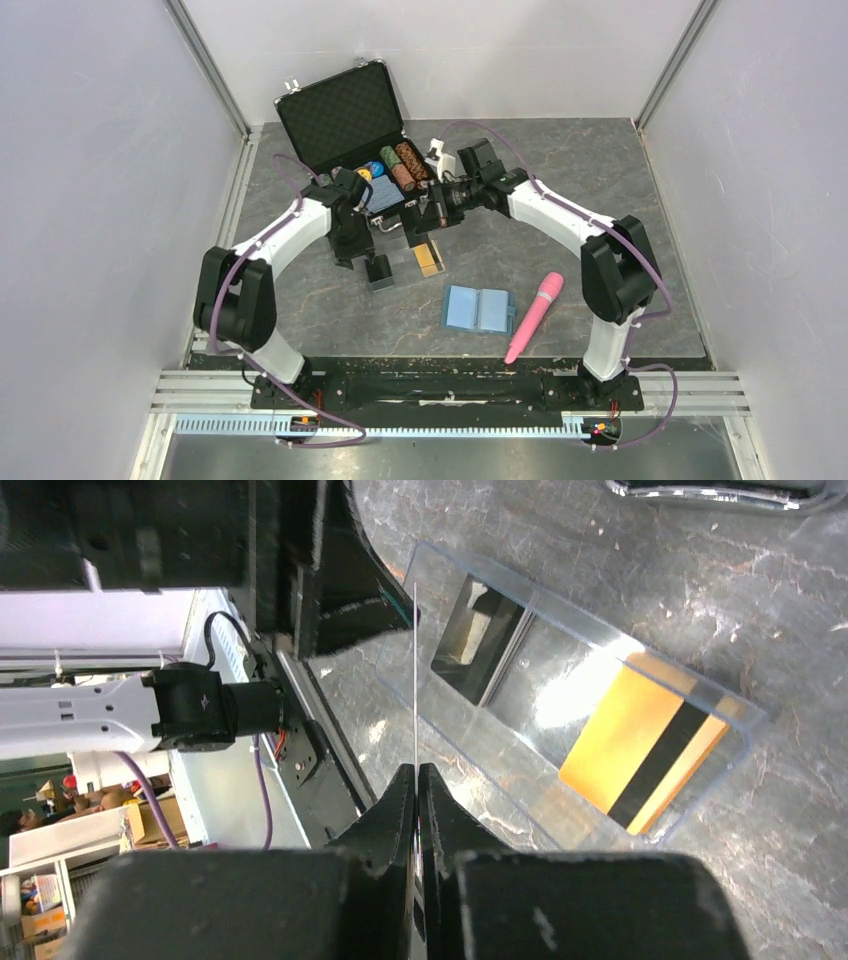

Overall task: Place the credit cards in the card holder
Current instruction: Pick up the credit card from the storage box, then insert the credit card into the card holder.

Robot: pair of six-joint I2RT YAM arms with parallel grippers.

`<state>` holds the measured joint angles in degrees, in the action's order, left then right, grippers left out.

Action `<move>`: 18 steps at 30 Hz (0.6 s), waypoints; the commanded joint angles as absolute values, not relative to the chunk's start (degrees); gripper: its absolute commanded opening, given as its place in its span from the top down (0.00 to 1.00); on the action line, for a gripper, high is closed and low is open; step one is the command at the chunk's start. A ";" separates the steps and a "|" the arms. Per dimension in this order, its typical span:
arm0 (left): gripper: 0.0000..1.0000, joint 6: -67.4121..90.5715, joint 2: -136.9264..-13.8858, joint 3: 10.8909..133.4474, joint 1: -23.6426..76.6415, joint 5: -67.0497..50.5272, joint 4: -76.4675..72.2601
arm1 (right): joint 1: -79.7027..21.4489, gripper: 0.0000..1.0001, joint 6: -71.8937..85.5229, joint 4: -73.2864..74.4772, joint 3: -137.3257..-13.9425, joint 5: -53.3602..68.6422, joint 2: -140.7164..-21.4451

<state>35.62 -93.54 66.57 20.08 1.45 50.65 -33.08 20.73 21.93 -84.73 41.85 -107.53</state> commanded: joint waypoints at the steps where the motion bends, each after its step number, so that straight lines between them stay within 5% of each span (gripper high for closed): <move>1: 0.41 33.24 -87.47 67.02 20.12 4.55 51.67 | -31.32 1.00 18.62 20.55 -79.74 45.36 -101.98; 18: 0.42 37.84 -81.24 60.06 33.19 -14.92 36.48 | -20.61 1.00 22.70 14.20 -45.19 46.77 -79.05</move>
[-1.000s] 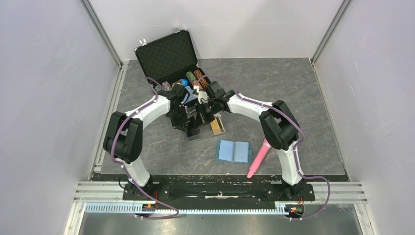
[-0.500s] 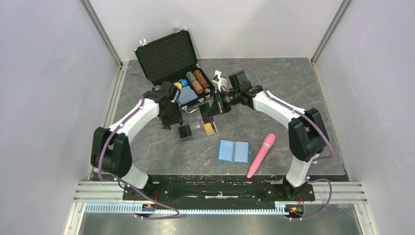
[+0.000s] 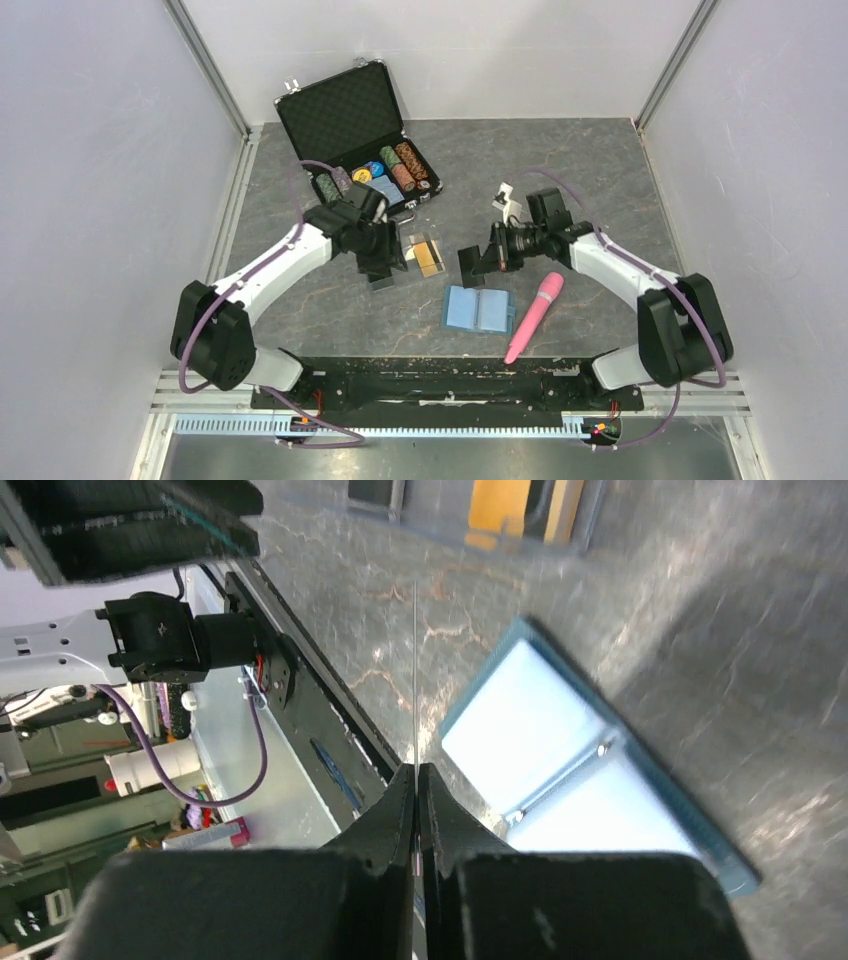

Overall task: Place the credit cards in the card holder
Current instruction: Insert the credit card into the card holder.

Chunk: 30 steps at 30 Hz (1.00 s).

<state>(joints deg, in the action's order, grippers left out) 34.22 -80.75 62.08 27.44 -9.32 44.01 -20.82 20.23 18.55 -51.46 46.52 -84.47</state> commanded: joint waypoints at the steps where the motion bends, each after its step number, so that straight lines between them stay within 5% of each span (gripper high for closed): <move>1: 0.43 38.31 -82.11 59.86 35.07 -15.13 35.54 | -20.44 1.00 23.73 13.25 -43.19 46.63 -77.90; 9: 0.57 39.93 -86.35 59.98 42.72 -13.54 33.46 | -19.33 1.00 30.23 9.81 -32.70 43.84 -70.68; 19: 0.72 42.17 -94.25 62.50 45.39 -11.87 33.31 | -18.19 1.00 28.45 6.57 -28.26 44.31 -75.17; 30: 0.80 42.88 -99.97 64.51 47.09 -10.99 33.31 | -17.89 1.00 30.03 4.10 -25.54 42.54 -78.43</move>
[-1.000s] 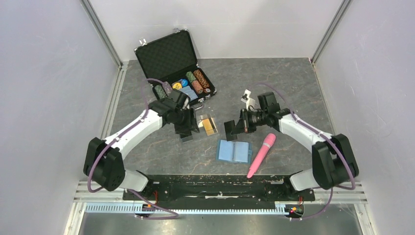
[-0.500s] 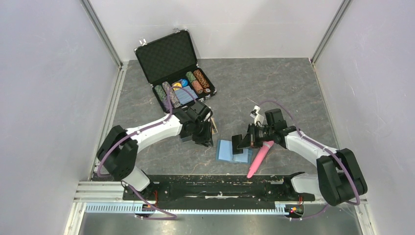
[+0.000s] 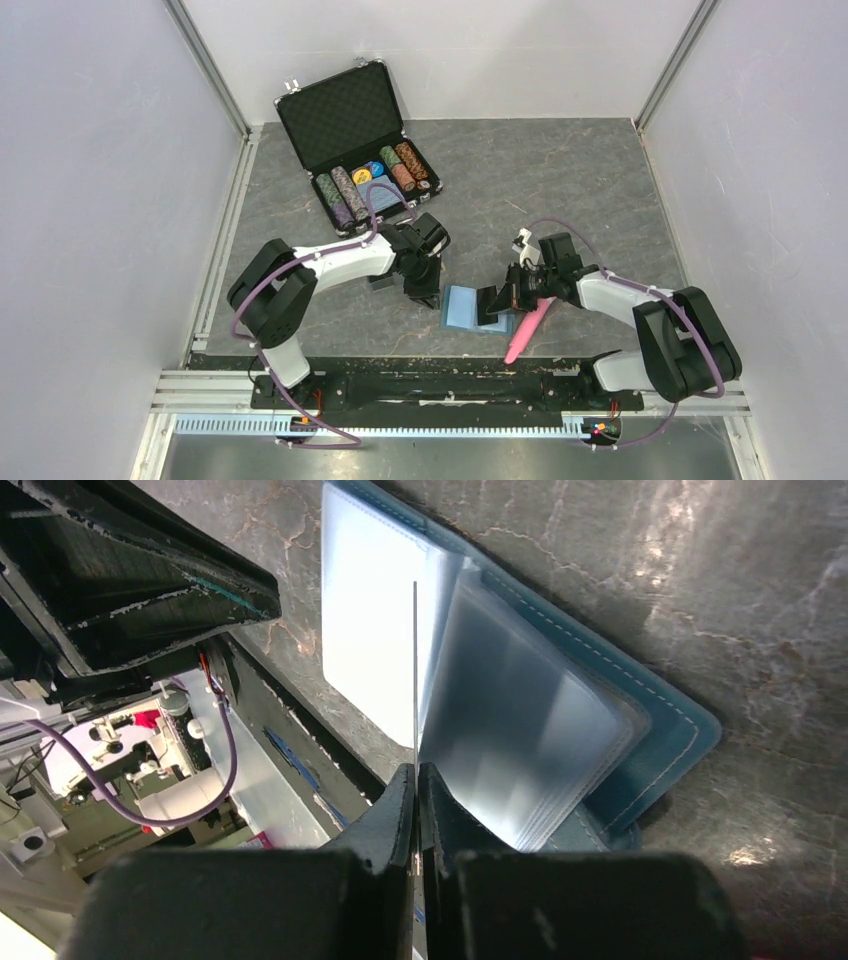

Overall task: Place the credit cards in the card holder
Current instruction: Insert the credit card into the card holder.

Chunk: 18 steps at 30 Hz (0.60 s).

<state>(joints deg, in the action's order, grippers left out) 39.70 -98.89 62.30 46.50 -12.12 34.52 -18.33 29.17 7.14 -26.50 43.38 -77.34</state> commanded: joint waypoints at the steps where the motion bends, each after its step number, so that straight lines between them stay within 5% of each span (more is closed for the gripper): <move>1: 0.80 42.90 -100.24 64.51 47.11 -10.99 33.31 | -17.94 1.00 30.38 3.33 -25.35 42.82 -78.78; 18: 0.81 43.07 -102.99 63.06 47.43 -9.88 34.36 | -18.09 1.00 34.72 -6.46 -24.82 48.25 -84.29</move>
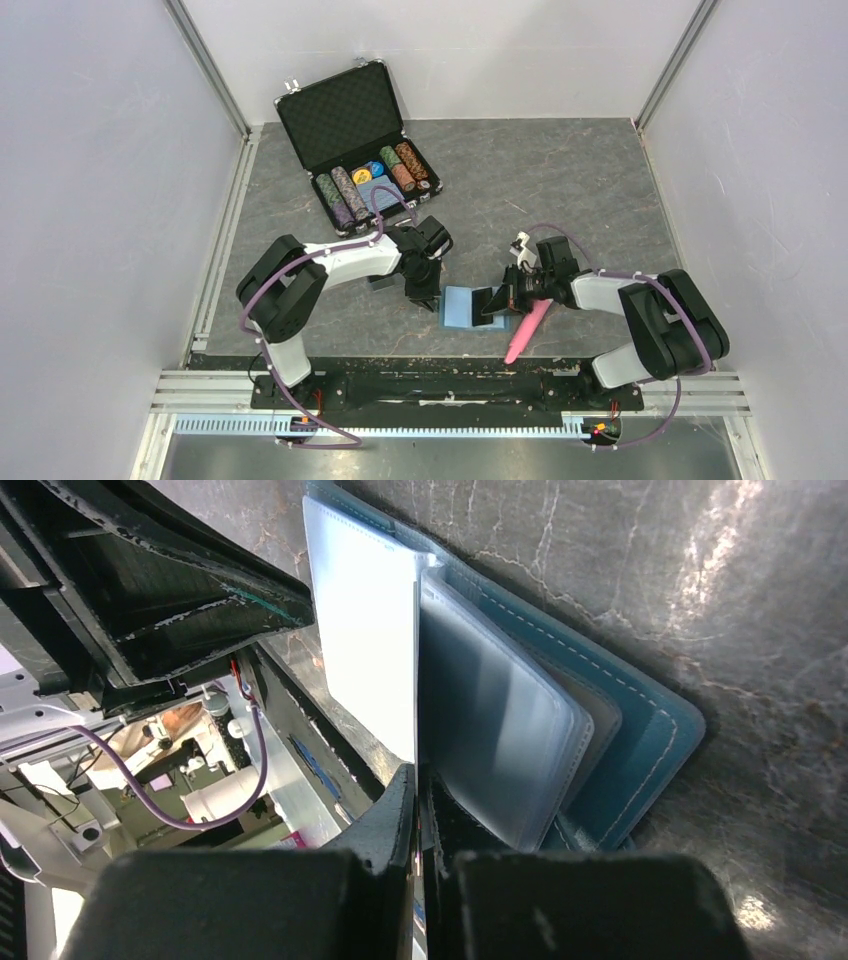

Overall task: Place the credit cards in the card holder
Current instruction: Insert the credit card into the card holder.

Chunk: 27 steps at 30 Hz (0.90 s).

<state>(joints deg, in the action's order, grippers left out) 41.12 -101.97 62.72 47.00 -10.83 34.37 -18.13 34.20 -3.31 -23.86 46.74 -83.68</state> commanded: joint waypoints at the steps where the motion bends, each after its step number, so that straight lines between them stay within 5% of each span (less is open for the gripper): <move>1: 0.82 43.07 -103.30 63.02 47.46 -9.88 34.37 | -18.07 1.00 34.56 -6.49 -24.94 48.33 -84.58; 27: 0.85 42.45 -106.50 64.33 47.90 -10.92 34.88 | -21.31 1.00 34.71 -13.05 -25.91 50.20 -91.22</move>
<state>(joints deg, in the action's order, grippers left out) 41.10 -104.31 64.03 47.72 -10.61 34.33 -20.62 34.98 -10.37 -24.40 50.59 -90.08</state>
